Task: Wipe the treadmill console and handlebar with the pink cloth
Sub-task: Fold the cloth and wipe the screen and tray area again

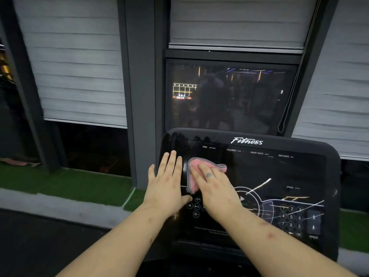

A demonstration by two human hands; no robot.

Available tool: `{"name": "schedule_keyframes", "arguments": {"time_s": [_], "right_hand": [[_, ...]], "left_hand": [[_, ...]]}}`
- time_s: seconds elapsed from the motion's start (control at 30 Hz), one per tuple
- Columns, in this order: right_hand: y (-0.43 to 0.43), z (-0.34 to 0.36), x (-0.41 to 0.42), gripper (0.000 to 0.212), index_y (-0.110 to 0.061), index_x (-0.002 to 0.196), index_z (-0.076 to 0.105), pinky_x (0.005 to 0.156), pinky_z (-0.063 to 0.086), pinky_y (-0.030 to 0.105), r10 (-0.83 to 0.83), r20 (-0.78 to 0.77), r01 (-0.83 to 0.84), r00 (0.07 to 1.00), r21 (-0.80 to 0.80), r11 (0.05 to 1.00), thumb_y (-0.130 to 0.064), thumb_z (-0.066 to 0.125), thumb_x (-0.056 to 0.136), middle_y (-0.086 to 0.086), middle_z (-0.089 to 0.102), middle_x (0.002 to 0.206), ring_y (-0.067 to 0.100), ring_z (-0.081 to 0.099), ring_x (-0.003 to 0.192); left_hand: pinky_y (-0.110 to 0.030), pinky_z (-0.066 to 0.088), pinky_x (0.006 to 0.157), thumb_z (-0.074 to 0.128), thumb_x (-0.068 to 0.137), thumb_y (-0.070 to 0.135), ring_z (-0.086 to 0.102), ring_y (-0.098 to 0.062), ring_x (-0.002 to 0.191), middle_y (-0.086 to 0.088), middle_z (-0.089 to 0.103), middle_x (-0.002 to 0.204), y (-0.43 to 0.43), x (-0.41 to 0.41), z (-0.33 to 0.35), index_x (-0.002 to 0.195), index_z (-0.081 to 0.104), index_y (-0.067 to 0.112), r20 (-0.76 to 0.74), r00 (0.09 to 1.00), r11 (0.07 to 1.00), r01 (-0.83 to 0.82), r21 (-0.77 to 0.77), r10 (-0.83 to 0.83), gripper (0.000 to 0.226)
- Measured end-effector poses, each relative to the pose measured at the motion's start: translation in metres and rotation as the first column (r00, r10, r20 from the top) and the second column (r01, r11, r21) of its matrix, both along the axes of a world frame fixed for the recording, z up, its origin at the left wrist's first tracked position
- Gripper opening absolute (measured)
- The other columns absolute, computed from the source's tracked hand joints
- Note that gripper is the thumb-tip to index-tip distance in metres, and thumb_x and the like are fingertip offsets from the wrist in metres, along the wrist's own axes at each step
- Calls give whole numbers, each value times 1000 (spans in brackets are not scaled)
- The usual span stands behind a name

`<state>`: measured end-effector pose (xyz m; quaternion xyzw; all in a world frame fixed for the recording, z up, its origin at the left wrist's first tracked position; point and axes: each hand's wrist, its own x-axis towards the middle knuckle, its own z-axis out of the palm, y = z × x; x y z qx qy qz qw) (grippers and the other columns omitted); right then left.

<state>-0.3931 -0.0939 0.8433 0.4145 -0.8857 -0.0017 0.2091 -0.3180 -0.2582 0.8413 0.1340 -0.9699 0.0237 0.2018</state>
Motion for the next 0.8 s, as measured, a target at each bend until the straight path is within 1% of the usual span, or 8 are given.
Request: {"name": "schedule_keyframes", "arguments": {"time_s": [0.1, 0.23, 0.33, 0.47, 0.6, 0.67, 0.73, 0.8], "right_hand": [[-15, 19, -8, 88, -13, 153, 48, 101, 53, 45, 0, -39, -2, 999, -50, 999, -14, 77, 71, 11, 53, 147, 31, 56, 124], [-45, 61, -13, 82, -17, 164, 22, 120, 28, 44, -2, -21, 0, 1000, -99, 995, -12, 59, 92, 11, 25, 166, 33, 32, 146], [-50, 67, -11, 80, -23, 165, 17, 122, 23, 41, -36, -9, 34, 999, -135, 990, -14, 55, 96, 7, 20, 167, 30, 25, 148], [-33, 32, -4, 82, -24, 164, 23, 121, 28, 44, -24, 24, 27, 999, -156, 987, -11, 61, 92, 6, 25, 166, 29, 27, 148], [-12, -12, 7, 90, -17, 151, 51, 96, 54, 43, -15, -7, 14, 1000, -143, 990, -12, 82, 67, 8, 51, 145, 24, 43, 126], [-9, -19, 8, 90, -16, 147, 57, 89, 58, 42, -16, -12, 15, 1000, -136, 991, -13, 85, 61, 10, 56, 138, 25, 49, 121], [-12, -10, 1, 88, -14, 149, 53, 94, 57, 48, 7, -50, -14, 999, -137, 990, -11, 81, 67, 13, 56, 139, 31, 56, 121], [-15, 7, -12, 84, -15, 156, 44, 103, 49, 52, -3, -90, -11, 996, -160, 987, -7, 71, 77, 16, 51, 147, 36, 54, 127]], "left_hand": [[-56, 3, 127, 61, 85, 74, -28, -21, 155, -4, -33, 168, -5, 1, 0, 163, -15, 17, 10, 1000, 1000, 24, -1, -24, 124], [-57, 1, 127, 61, 84, 75, -31, -21, 154, -3, -34, 167, -8, 2, 0, 164, -14, 18, 23, 999, 999, 38, -11, -38, 123], [-58, 0, 127, 60, 83, 76, -33, -21, 153, -3, -35, 166, -9, 1, -2, 164, -12, 17, 27, 999, 999, 31, -16, -31, 124], [-58, 1, 126, 60, 84, 76, -32, -22, 153, -4, -34, 167, -8, 0, -3, 163, -15, 17, 17, 999, 999, 38, -11, -38, 124], [-57, 0, 126, 59, 85, 75, -25, -21, 156, -4, -28, 169, -12, 3, -2, 164, -12, 18, -17, 998, 998, 63, -21, -63, 121], [-56, -1, 126, 58, 86, 74, -22, -22, 157, -5, -24, 170, -15, 7, -2, 164, -11, 18, -21, 997, 997, 69, -42, -70, 119], [-57, -4, 125, 58, 86, 74, -23, -23, 157, -5, -25, 170, -16, 13, -3, 164, -12, 19, -12, 997, 996, 73, -56, -74, 119], [-58, -6, 125, 59, 86, 74, -24, -24, 156, -6, -26, 170, -17, 17, -6, 164, -13, 20, 10, 997, 996, 73, -57, -73, 119]]}}
